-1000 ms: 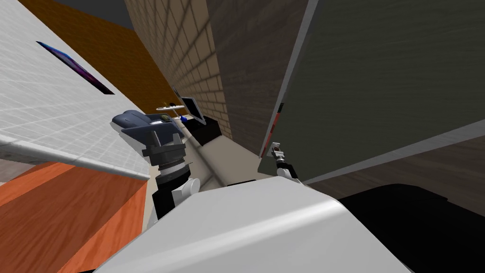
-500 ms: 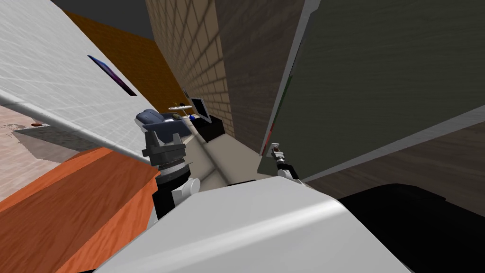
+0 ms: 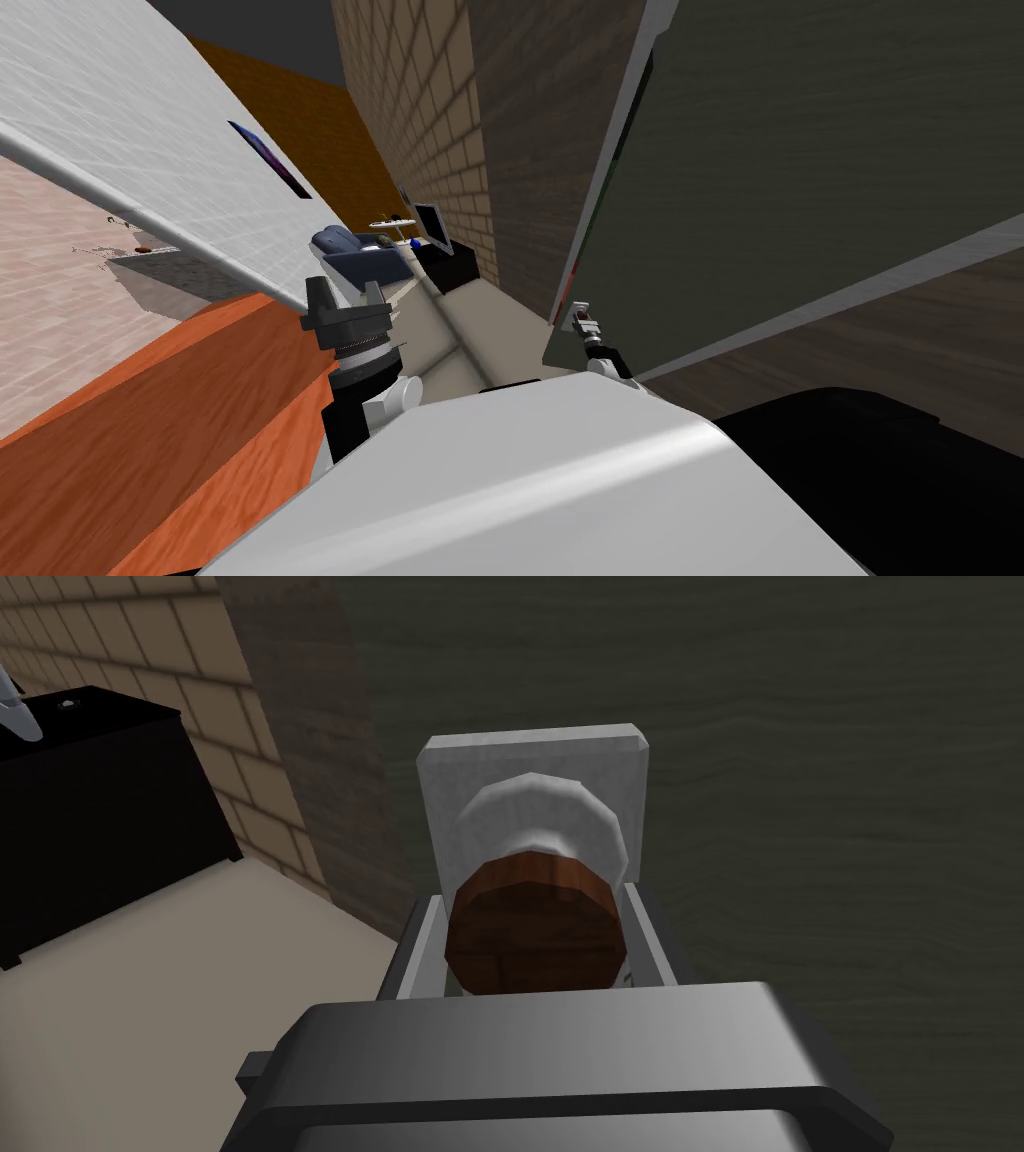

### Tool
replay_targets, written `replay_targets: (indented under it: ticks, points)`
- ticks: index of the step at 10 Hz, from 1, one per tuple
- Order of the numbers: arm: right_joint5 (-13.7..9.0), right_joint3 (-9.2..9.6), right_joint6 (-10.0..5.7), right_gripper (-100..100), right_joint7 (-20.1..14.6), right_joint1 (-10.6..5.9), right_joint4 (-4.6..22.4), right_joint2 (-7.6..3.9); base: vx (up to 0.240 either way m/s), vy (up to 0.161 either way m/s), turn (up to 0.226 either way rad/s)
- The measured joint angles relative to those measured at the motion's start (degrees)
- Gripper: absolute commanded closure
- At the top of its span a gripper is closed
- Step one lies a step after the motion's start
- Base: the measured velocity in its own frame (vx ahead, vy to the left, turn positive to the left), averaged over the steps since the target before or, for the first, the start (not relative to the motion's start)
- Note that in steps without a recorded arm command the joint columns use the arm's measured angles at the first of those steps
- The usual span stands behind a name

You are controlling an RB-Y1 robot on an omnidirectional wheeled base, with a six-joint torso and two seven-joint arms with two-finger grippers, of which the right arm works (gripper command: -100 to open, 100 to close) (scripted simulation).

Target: Pull the door open

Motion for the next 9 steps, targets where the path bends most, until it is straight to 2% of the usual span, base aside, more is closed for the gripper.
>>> replay_targets:
  ticks: [5, 8, 9]
  points:
    - [0.89, 2.06, -1.23, 100, -2.64, 0.97, -0.5, -2.52, -0.201, -0.026, 0.11]
    - [1.34, 3.21, -1.82, 100, -3.88, 1.52, -0.98, -3.63, -0.144, -0.037, 0.085]
    - [1.38, 3.37, -1.73, 100, -3.94, 1.61, -0.94, -3.64, -0.115, -0.027, 0.119]
